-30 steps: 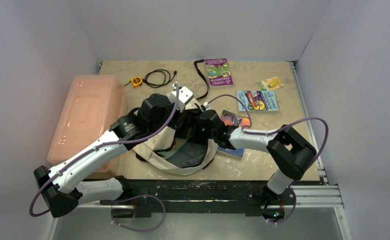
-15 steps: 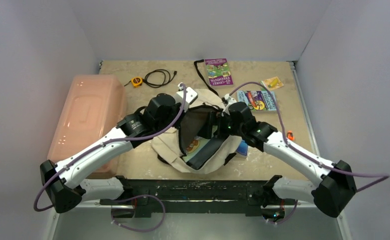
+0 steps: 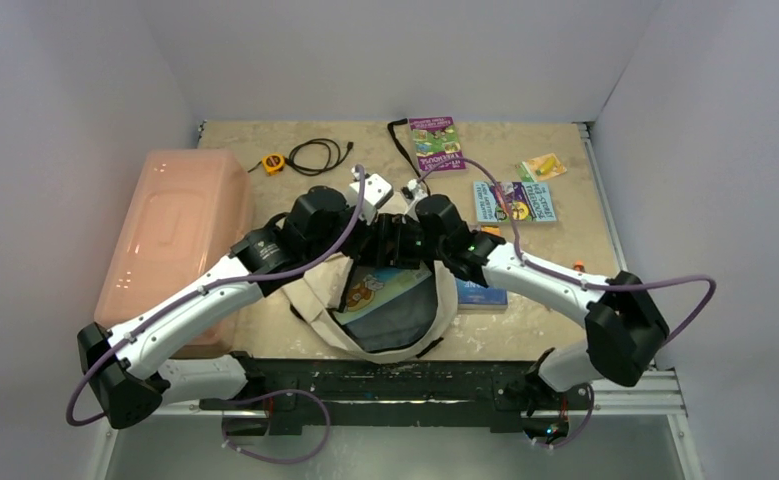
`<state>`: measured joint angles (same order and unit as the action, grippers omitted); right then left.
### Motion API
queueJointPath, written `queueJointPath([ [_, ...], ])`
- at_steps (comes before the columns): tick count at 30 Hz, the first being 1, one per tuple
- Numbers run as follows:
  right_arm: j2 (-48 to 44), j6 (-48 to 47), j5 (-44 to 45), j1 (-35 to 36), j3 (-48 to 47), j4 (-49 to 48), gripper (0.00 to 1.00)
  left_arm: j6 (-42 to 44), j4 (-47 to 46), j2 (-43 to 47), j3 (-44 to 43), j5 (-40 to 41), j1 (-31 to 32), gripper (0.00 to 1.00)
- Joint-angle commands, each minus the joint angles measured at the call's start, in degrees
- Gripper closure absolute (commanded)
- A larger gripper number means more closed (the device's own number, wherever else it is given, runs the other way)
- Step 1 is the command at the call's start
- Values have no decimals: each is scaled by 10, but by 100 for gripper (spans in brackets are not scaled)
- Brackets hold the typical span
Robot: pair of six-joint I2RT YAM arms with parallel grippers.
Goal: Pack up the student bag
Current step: Place the book in the student bag.
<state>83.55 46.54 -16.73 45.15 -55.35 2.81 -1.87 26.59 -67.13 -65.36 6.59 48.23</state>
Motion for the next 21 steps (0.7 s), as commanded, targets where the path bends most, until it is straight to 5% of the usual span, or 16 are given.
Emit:
queueJointPath([
  [1,-60,25,74,7,-18,3,26,-3,-51,15,1,27,7,100],
  [5,-130,-30,109,6,0,111,27,16,-16,-5,-13,145,7,100],
  [10,-202,-111,120,-76,-10,226,13,64,-10,-9,-8,202,3,100],
  [14,-255,-155,90,-176,-3,245,2,101,0,-24,-2,240,3,100],
  [21,-231,-170,63,-331,80,197,1,91,54,-17,-1,187,-45,100],
])
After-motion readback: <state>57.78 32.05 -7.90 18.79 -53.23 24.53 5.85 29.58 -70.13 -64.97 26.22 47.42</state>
